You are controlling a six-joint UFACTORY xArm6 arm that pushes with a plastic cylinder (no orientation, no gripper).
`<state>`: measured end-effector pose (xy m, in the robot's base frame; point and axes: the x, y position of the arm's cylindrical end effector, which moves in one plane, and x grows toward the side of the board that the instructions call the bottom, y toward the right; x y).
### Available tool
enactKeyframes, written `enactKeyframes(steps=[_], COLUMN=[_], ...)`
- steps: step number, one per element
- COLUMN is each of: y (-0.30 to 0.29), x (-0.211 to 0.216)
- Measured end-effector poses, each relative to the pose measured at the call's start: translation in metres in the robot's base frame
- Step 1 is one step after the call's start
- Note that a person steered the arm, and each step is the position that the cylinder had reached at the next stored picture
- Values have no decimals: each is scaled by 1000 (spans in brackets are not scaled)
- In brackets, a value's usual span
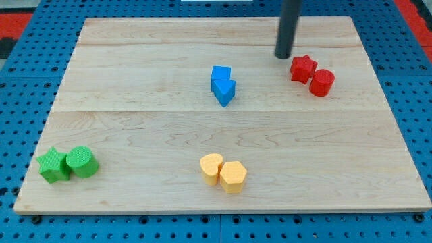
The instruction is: Move your arm above the red star
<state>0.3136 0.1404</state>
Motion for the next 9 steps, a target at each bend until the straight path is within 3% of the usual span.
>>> enactKeyframes(steps=[3,6,9], y=[50,32,36], x=[2,-97,-96])
